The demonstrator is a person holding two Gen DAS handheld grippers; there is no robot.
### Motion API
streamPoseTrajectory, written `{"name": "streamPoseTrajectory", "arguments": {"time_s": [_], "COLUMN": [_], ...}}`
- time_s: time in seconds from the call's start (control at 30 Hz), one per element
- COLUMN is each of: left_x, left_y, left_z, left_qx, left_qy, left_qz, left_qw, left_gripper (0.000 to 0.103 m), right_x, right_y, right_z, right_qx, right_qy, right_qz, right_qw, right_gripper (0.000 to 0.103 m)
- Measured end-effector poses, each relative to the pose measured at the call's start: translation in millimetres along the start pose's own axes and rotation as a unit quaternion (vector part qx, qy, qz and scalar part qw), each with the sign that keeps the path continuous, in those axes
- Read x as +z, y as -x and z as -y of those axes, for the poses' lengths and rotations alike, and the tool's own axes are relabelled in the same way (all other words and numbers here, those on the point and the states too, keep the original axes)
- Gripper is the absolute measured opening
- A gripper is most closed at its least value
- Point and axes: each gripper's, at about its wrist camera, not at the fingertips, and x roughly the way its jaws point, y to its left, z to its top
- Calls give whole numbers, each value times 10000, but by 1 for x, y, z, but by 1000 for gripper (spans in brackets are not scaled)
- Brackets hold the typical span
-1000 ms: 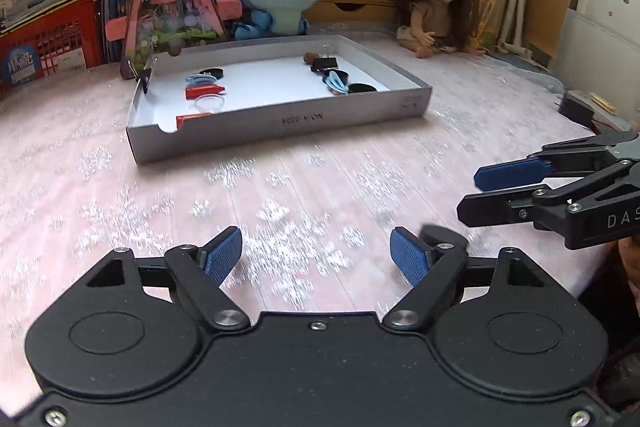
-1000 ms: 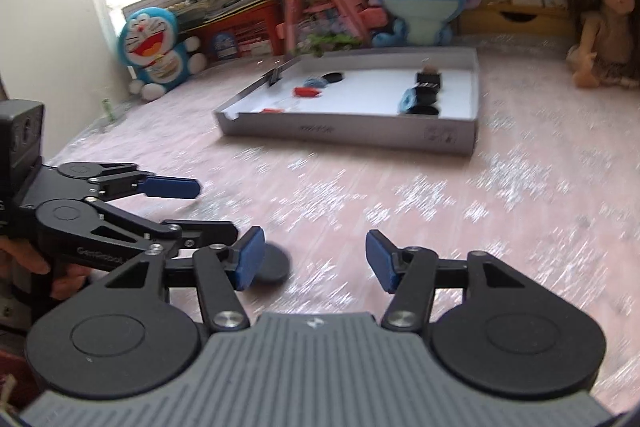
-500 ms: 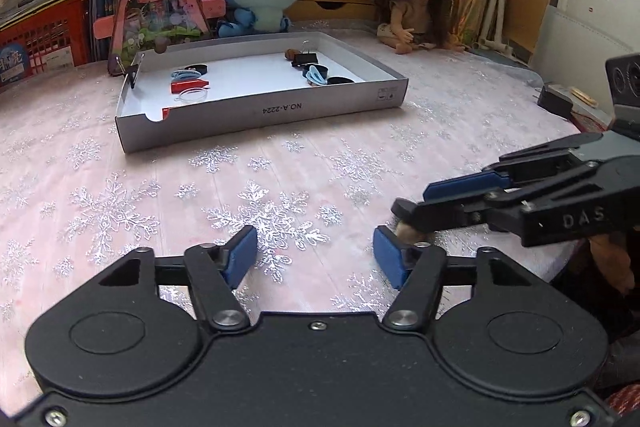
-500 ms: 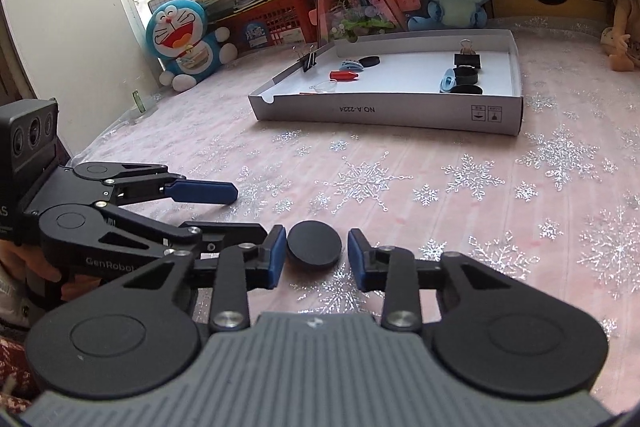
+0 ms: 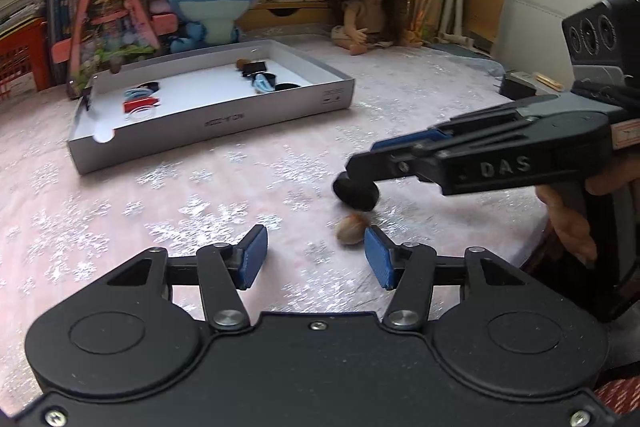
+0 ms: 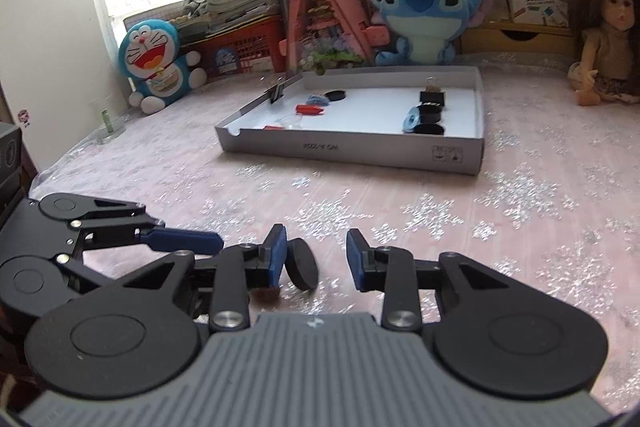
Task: Organize rigid objects
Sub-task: 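Grasp a brown acorn with the left tool while the right tool grasps a black lid, then carry the acorn and black lid over the white tray with both tools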
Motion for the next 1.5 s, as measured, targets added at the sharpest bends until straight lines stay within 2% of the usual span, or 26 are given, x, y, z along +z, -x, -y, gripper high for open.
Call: {"name": "streamPoseTrajectory", "arguments": {"time_s": [0.23, 0.3, 0.4, 0.53, 0.57, 0.6, 0.73, 0.8, 1.03, 1.07, 1.17, 1.23, 1.5], "left_x": [4, 3, 2, 4, 5, 6, 9, 10, 14, 15, 16, 17, 22], "left_y": [-12, -16, -17, -13, -13, -13, -12, -13, -14, -14, -16, -16, -18], "left_z": [12, 15, 16, 11, 8, 4, -8, -12, -21, -23, -26, -29, -37], "left_qx": [-172, -162, -92, 41, 86, 141, 333, 388, 600, 635, 694, 730, 837], "left_qy": [-58, -126, -205, -163, -123, -74, 116, 183, 308, 326, 403, 446, 583], "left_qz": [-2, -19, -18, 17, 18, 24, 33, 27, 64, 61, 25, 11, 7], "left_qw": [9998, 9998, 9997, 9999, 9999, 9999, 9994, 9991, 9977, 9974, 9968, 9963, 9948], "left_gripper": [34, 20, 19, 19, 19, 19, 19, 19, 19, 19, 19, 19, 19], "right_x": [2, 0, -3, -5, -5, -5, -8, -10, -11, -11, -12, -11, -4], "right_y": [1, -1, -2, 1, 1, 1, -4, -7, -17, -18, -20, -21, -23], "right_z": [12, 14, 16, 14, 13, 11, 0, -5, -14, -16, -18, -18, -18], "right_qx": [-494, -662, -717, -533, -480, -434, -365, -402, -534, -526, -469, -472, -613], "right_qy": [-116, -84, -103, -98, -76, -44, 229, 344, 605, 624, 634, 633, 571], "right_qz": [3, -39, -70, 0, 1, -14, -103, -125, -256, -273, -331, -325, -250], "right_qw": [9987, 9978, 9973, 9985, 9988, 9990, 9990, 9985, 9964, 9963, 9963, 9963, 9962], "right_gripper": [40, 40, 40, 41, 45, 54, 58, 67, 68, 67, 45, 38, 37]}}
